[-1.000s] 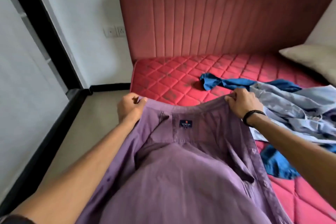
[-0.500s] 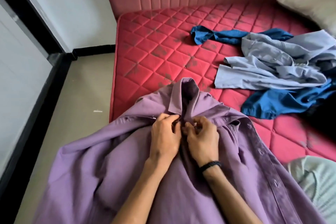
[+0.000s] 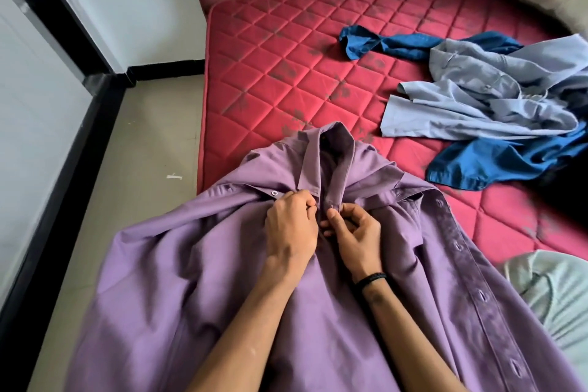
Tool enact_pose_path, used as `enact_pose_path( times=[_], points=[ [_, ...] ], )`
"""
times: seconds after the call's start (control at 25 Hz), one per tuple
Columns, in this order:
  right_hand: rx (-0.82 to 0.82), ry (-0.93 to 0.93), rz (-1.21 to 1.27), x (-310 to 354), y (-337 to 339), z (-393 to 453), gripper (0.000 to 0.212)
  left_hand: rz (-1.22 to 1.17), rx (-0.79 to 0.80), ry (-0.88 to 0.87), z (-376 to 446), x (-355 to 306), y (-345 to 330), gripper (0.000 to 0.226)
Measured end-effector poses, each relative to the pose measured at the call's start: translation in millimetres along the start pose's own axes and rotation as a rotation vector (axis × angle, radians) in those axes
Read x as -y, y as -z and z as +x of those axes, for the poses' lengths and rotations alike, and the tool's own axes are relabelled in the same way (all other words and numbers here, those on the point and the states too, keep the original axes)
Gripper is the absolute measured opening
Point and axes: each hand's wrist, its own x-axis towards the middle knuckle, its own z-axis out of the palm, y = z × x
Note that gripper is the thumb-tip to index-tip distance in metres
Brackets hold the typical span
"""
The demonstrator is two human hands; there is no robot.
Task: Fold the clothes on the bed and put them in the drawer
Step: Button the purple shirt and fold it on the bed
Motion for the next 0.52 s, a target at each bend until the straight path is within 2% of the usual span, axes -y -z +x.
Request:
enact_pose_path(
  times=[0.08,0.28,0.4,0.52],
  points=[
    [0.002,0.015,0.021,1.7,-1.3,-0.7,0.009,-0.079,-0.043,0.049,-8.5,-1.9,2.3,0.002],
    [-0.109,0.066,-0.09,-5.9,-1.5,-1.3,0.01,-0.554,-0.009,0.321,-10.8,-1.4,-9.3,0.006],
    [-0.151,0.148,-0.177,-7.8,-4.8,-1.3,0.012,-0.634,-0.043,0.403,-15.6,-1.0,-15.5,0.009],
    [-0.09,0.132,-0.213,-11.4,-8.7,2.2,0.011,-0.729,-0.057,0.49,-20.2,10.6,-25.1,0.008]
  ],
)
